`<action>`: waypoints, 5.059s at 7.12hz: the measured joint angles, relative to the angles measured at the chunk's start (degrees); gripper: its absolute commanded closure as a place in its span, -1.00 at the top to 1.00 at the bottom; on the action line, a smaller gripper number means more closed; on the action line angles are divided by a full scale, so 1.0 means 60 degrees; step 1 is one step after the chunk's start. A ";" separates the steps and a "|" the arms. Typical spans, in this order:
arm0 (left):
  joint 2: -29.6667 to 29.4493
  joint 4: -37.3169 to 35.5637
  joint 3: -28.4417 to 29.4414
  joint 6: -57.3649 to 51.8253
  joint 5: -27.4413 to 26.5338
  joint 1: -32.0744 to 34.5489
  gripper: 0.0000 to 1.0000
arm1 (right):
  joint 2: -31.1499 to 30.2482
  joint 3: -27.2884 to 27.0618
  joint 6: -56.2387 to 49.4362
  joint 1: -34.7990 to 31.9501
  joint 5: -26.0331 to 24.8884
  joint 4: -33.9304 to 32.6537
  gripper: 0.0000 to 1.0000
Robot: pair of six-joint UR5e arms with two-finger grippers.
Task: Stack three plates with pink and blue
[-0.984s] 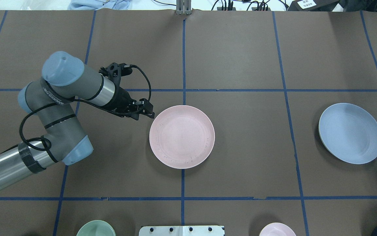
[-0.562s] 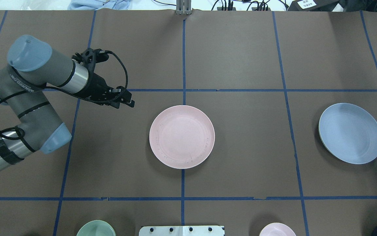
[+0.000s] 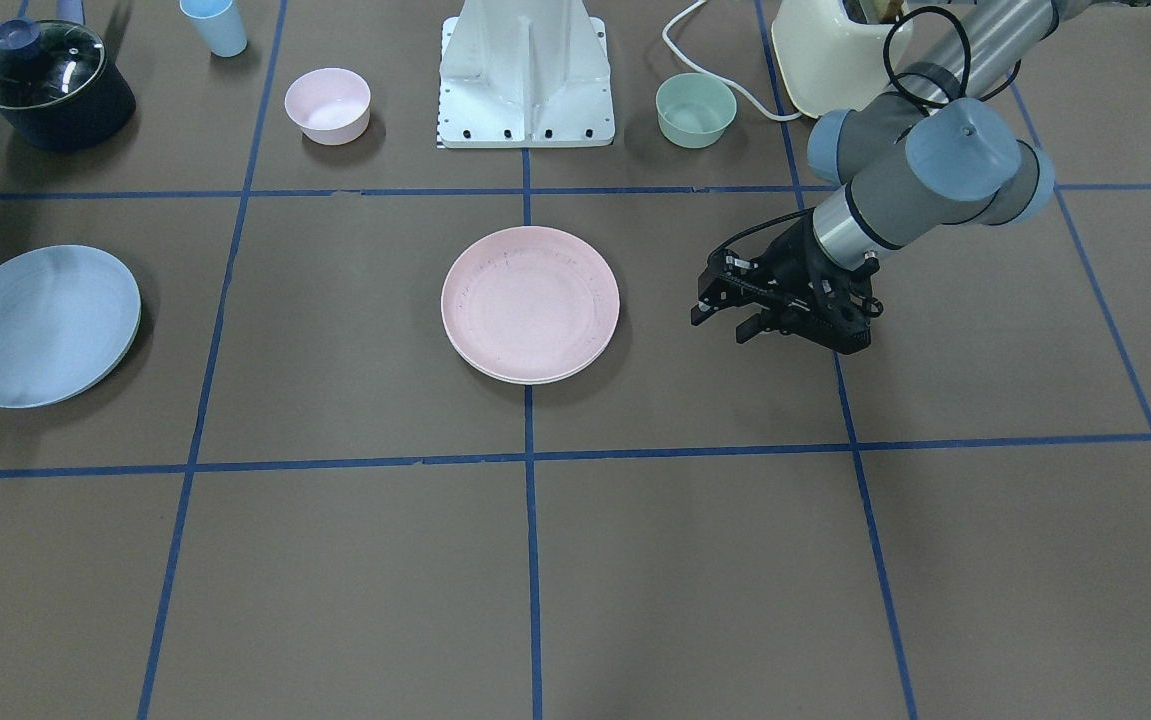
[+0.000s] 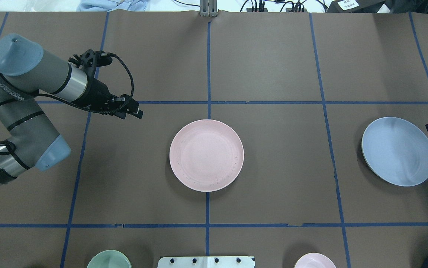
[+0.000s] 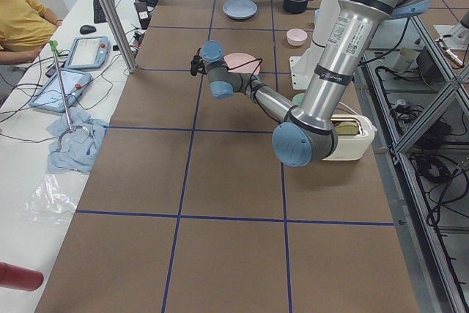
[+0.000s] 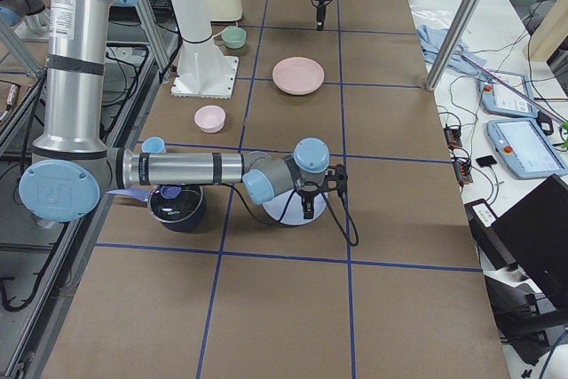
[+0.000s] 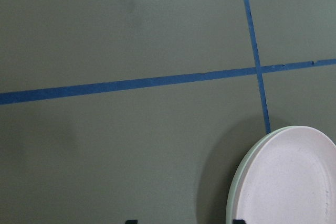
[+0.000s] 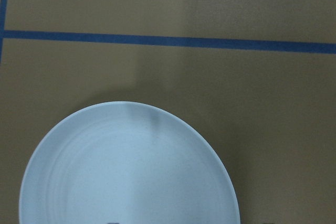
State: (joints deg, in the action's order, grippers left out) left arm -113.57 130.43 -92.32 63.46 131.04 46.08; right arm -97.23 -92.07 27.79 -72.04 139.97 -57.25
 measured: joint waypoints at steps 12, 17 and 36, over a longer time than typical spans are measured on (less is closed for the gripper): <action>0.0153 -0.0002 -0.0224 0.0118 -0.0014 0.0017 0.38 | 0.0014 0.2261 0.1431 0.0874 -0.0065 0.2715 -1.00; 0.0164 0.0000 -0.0229 0.0116 -0.0018 0.0023 0.38 | 0.0007 0.2264 0.1462 0.0874 -0.0018 0.2727 -1.00; 0.0618 0.0014 -0.0331 -0.0641 0.0010 0.0581 0.40 | 0.5101 -0.0058 1.1115 0.6466 -0.3413 0.2166 -1.00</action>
State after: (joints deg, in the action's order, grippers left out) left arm -109.87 130.51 -94.31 59.61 131.10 49.57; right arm -66.63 -92.42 94.48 -33.24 119.49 -44.25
